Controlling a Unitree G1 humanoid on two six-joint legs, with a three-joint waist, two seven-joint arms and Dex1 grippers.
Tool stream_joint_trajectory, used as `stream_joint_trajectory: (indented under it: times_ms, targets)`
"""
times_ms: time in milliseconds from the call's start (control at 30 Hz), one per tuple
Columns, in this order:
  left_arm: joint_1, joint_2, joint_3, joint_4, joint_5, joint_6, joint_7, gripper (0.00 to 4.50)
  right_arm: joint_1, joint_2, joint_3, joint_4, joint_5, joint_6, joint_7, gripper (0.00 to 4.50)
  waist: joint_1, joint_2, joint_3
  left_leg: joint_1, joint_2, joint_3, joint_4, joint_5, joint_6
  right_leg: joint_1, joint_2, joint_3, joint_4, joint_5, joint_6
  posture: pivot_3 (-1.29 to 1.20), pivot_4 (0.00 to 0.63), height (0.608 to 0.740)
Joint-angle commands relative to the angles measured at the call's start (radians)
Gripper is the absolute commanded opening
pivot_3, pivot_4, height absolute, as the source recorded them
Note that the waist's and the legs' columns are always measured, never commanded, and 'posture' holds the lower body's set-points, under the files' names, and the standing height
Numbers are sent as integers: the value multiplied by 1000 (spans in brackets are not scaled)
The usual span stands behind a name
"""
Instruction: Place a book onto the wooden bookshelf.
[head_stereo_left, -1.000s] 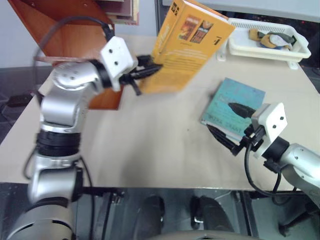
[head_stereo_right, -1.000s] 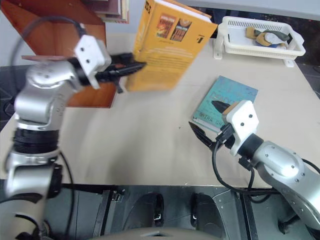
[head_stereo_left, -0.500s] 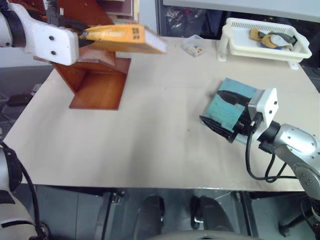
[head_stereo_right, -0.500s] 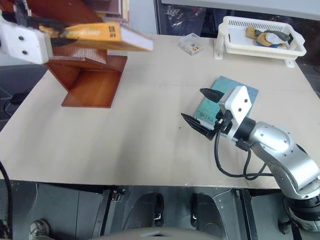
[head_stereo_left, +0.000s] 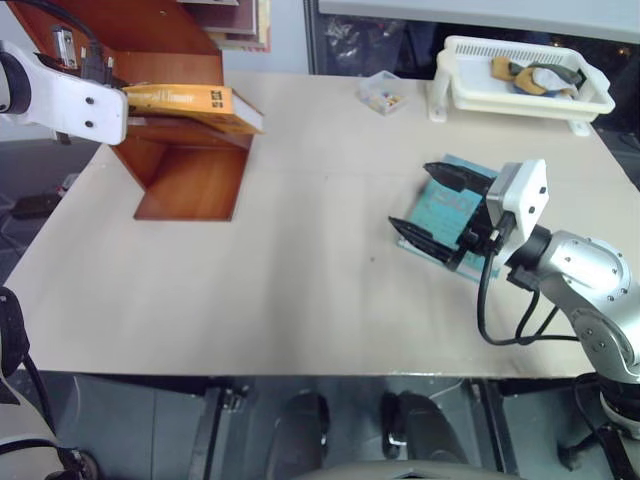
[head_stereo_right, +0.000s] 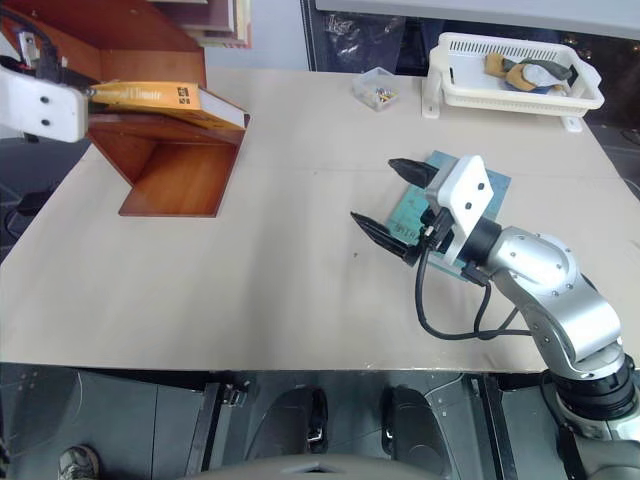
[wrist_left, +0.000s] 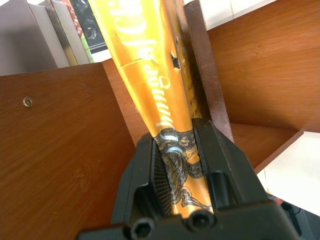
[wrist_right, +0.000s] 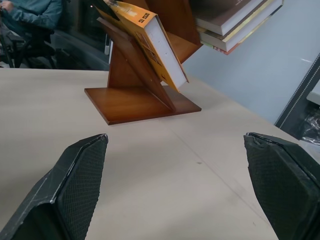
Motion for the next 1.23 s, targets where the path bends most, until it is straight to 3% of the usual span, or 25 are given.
stream_joint_trajectory:
  times_ms: [33, 133, 200, 300, 400, 467, 600, 700, 800, 1000, 1233]
  targets:
    - [9, 22, 31, 47, -8, 9, 7, 2392, -8, -3, -25, -36, 3, 4, 14, 4500, -2, 0, 0, 1, 0, 0, 0, 0, 0, 0, 0, 1, 1, 0, -1, 0, 150, 740]
    - [41, 29, 89, 22, -91, -3, 0, 3851, 2, -5, -38, -32, 6, 6, 24, 4500, -4, 0, 0, 2, 0, -1, 0, 0, 0, 0, 0, 3, 2, 0, 0, 0, 150, 740]
    - [95, 24, 171, -43, -227, 42, -59, 4419, 6, -4, -45, -22, 8, 8, 32, 4500, -8, 0, 0, -3, 0, 0, 1, 0, 0, -5, -1, 4, 2, 2, 2, 0, 150, 740]
    - [225, 14, 318, -226, -455, 223, -124, 4419, 7, -6, -52, 0, 5, 10, 49, 4500, -13, -1, 1, -7, 0, -1, 2, 0, 0, -6, -1, 3, 0, 4, -1, 0, 150, 740]
    - [468, -34, 551, -617, -780, 629, -86, 4419, 11, -19, -44, 23, -4, 24, 70, 4500, -18, -1, 1, -8, 0, -1, 2, 0, -1, -5, -2, 3, -3, 4, -1, 0, 150, 740]
    - [608, -94, 650, -884, -968, 891, 36, 4419, 20, -32, -34, 30, -1, 44, 87, 4500, -19, -1, 1, -7, 0, -2, 1, 2, -3, -4, -3, 3, -5, 4, 0, 0, 150, 740]
    - [794, -271, 690, -1240, -1182, 1137, 337, 4419, 28, -27, -34, 45, -8, 81, 74, 4500, -16, -1, 1, -6, -1, -3, 1, 2, -3, -2, -4, 3, -5, 3, 5, 0, 150, 740]
    - [1021, -414, 645, -1346, -1167, 1140, 405, 4419, 91, -40, -22, 14, -59, 95, 43, 4500, -19, 0, 0, -1, -1, -3, 1, 0, 0, 2, -2, 3, -5, 3, 5, 0, 150, 740]
    - [1143, -463, 626, -1350, -1096, 1105, 432, 4419, 179, -69, -49, -35, -85, 110, 32, 4500, -18, -1, 0, 10, -1, -2, -3, -1, 0, 10, -1, 3, -6, 3, 5, 0, 150, 740]
    - [1304, -473, 653, -1278, -997, 992, 375, 4419, 436, -135, -171, -179, -81, 152, 25, 4500, -6, 0, 0, 10, -1, -3, -3, -1, 0, 10, -3, 3, -7, 0, 0, 0, 150, 740]
    - [1324, -450, 672, -1238, -992, 967, 329, 4419, 601, -139, -310, -280, -42, 197, 23, 4500, 7, 1, -1, 10, 0, -3, -3, -4, -4, 10, -6, 2, -8, 0, 0, 0, 150, 740]
